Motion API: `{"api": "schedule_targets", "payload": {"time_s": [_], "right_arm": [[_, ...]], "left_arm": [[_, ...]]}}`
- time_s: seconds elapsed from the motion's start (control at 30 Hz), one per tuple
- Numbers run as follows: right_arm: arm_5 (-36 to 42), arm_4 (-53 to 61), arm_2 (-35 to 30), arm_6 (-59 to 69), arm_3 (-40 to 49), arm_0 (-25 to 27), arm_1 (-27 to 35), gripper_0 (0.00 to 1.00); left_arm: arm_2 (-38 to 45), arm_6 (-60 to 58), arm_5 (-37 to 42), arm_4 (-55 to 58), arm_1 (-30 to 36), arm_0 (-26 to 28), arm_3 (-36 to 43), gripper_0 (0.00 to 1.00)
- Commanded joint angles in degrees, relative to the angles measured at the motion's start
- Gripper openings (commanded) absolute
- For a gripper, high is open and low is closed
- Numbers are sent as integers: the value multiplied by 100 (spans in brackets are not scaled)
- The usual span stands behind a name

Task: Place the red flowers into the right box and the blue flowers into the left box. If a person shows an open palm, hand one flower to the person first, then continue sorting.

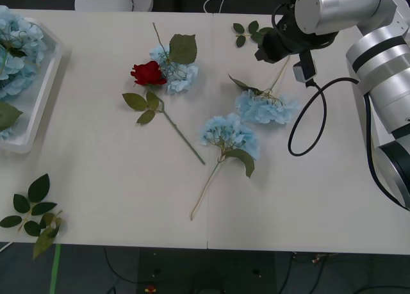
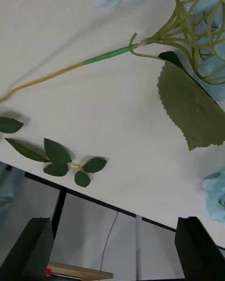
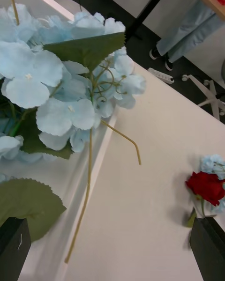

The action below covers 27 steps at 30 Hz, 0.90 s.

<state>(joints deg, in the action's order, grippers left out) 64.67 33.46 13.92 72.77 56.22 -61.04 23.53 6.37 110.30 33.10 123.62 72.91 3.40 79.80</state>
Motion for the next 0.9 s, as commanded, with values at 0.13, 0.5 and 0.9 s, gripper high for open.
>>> {"api": "schedule_targets", "payload": {"time_s": [0.13,0.5,0.9], "right_arm": [[-728,-77,-302,-149,-814,-268,-278,76],[-1088,-261,-372,-193,-1473,-268,-525,76],[-1633,-490,-662,-413,-2080,-268,-648,76]], "left_arm": [[1754,-360,1199,-356,4,1532,1292,100],[998,-2936,2667,-4188,-1420,-85,2725,100],[-1454,-5792,3801,-7423,-3019,-2300,2909,100]]}}
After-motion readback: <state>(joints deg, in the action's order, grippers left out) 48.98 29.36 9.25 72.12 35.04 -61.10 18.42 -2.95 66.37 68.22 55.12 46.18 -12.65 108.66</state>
